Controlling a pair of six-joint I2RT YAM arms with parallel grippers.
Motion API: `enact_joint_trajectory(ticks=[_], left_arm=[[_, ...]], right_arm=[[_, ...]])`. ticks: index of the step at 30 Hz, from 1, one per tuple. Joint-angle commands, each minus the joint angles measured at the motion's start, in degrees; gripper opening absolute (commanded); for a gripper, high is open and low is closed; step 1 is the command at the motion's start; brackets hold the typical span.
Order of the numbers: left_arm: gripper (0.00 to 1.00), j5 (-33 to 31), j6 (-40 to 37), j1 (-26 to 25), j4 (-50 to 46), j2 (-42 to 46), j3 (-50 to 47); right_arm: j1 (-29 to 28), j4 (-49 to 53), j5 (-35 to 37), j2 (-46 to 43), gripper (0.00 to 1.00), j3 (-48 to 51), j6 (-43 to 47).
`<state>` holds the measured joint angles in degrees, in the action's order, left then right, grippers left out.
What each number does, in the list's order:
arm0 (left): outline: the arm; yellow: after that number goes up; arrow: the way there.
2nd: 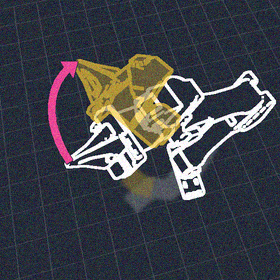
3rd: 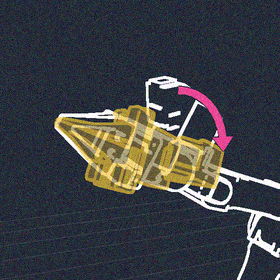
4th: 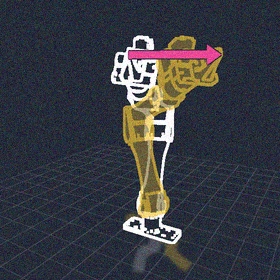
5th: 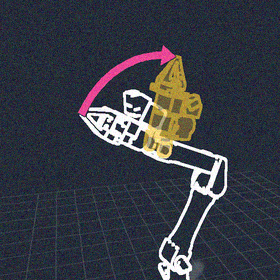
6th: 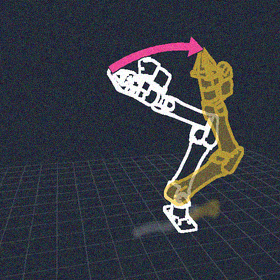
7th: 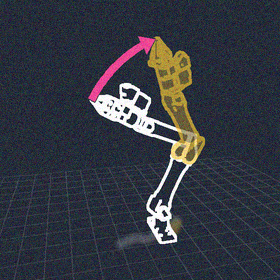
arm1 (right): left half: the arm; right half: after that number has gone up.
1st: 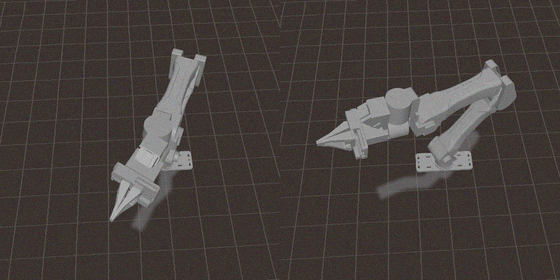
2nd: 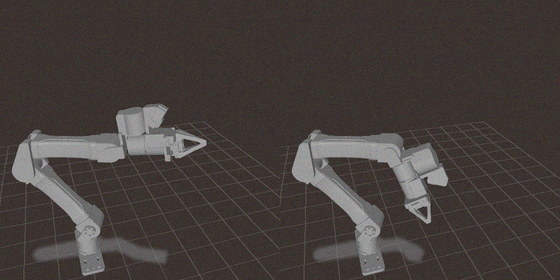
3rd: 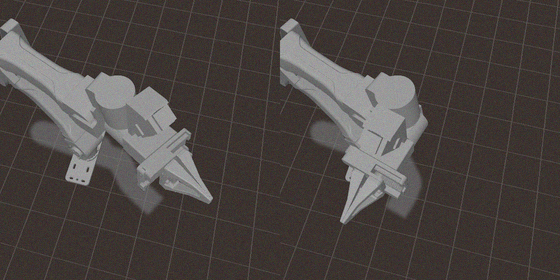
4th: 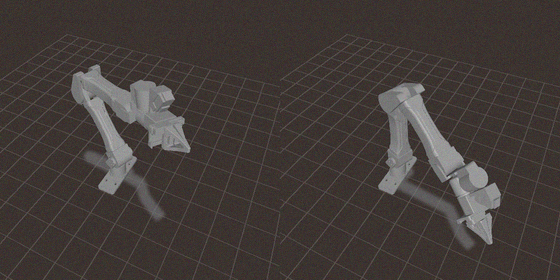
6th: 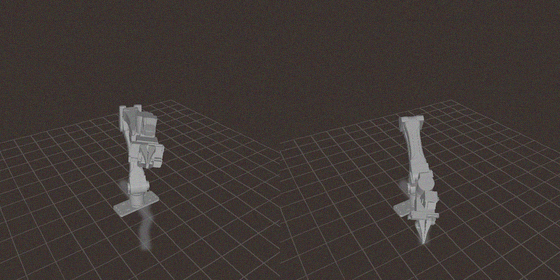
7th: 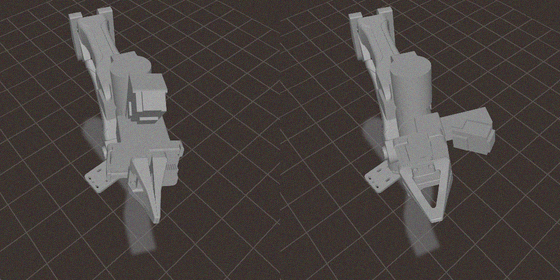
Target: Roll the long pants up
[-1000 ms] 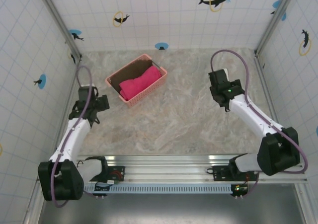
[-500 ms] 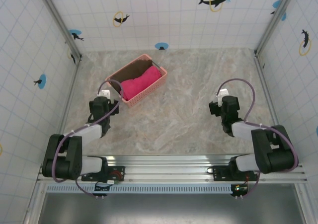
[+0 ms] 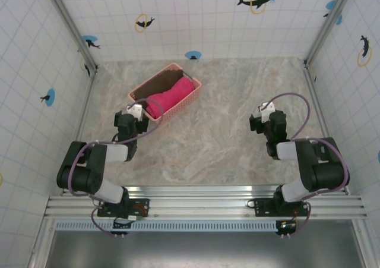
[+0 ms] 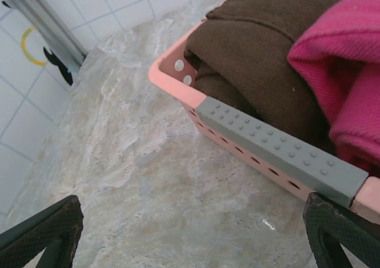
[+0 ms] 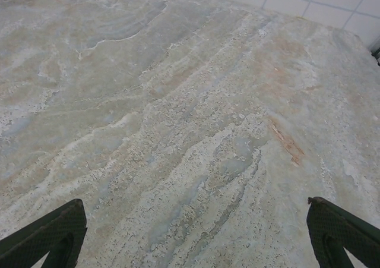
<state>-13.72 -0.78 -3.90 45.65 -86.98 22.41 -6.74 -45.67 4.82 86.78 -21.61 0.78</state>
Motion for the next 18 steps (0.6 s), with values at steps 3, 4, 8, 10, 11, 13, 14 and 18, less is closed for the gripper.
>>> enact_joint_trajectory(ticks=[3,4,8,10,11,13,14,18], left_arm=[[0.98,2.0,-2.4,-1.1,6.8,-0.7,-0.9],[0.97,2.3,-2.0,-1.0,3.7,0.4,-0.5],[0.98,2.3,-2.2,-1.1,4.6,-0.1,-0.5],[0.98,2.4,-2.1,-1.1,4.0,0.2,-0.5],[0.97,2.3,-2.2,-1.1,4.7,-0.1,-0.6],[0.97,2.4,-2.1,-1.1,4.2,0.2,-0.5],[0.98,2.3,-2.2,-1.1,4.7,-0.1,-0.6],[0.98,2.3,-2.2,-1.1,4.4,0.0,-0.5]], right_arm=[[-0.6,-0.4,4.0,0.2,0.98,-2.0,-1.6],[-0.7,-0.6,4.1,0.2,0.98,-2.0,-1.5],[-1.0,-0.4,4.8,0.2,0.98,-2.0,-1.4],[-1.0,-0.5,4.7,0.1,0.98,-2.0,-1.4],[-1.0,-0.4,4.8,0.2,0.98,-2.0,-1.4],[-0.8,-0.3,4.5,0.2,0.98,-2.2,-1.5],[-0.7,-0.1,4.3,0.3,0.98,-2.3,-1.6],[-0.7,-0.2,4.4,0.2,0.98,-2.3,-1.5]])
